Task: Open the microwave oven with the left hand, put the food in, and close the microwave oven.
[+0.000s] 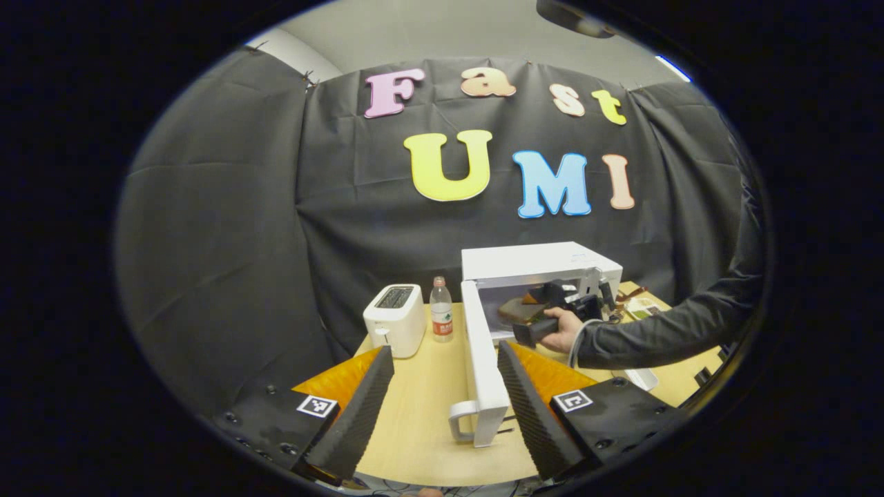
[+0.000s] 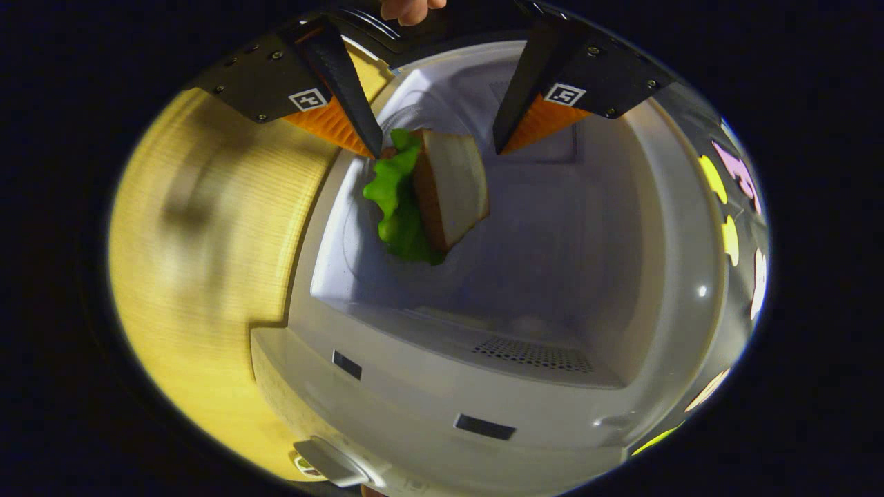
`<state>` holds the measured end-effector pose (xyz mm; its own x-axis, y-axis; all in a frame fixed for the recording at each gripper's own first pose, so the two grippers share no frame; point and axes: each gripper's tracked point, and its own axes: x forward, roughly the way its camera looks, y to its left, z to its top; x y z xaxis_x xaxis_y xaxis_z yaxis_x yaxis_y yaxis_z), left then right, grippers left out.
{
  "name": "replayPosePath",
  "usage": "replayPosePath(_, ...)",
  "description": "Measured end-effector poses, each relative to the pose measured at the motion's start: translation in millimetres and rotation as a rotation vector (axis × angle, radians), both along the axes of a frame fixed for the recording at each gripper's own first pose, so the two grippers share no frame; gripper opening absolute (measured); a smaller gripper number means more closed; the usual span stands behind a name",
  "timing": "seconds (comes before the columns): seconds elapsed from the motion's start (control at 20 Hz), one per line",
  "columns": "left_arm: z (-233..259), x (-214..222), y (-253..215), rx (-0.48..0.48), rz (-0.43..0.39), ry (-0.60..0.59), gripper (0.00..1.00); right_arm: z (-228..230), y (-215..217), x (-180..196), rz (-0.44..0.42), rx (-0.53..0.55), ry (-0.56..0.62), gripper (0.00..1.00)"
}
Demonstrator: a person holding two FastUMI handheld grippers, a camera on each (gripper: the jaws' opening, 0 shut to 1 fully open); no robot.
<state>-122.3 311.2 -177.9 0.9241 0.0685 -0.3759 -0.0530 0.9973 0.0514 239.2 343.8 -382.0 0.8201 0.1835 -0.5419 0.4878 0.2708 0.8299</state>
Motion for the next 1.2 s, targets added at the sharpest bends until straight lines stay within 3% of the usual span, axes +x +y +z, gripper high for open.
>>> replayPosePath(0.3, 10.5, 14.0, -6.0, -0.056, -0.007, -0.073, 0.99, 37.2, -39.5, -51.3, 0.247, -0.316, -0.178, 0.98)
replayPosePath(0.55, 11.5, 28.8, -13.0, -0.071, -0.019, -0.096, 0.98, 79.3, -75.4, -68.9, 0.375, -0.544, -0.306, 0.98)
replayPosePath(0.75, 8.7, 39.3, -22.6, -0.076, -0.040, -0.089, 1.00, 132.7, -117.9, -76.1, 0.375, -0.738, -0.402, 0.98)
replayPosePath(1.05, 19.8, 47.7, -20.7, -0.090, -0.009, -0.140, 0.98, 235.1, -167.0, -106.6, 0.345, -1.042, -0.565, 0.98)
replayPosePath(1.2, 21.9, 51.8, -24.6, -0.087, -0.013, -0.147, 0.98, 267.7, -184.5, -126.5, 0.312, -1.101, -0.589, 0.97)
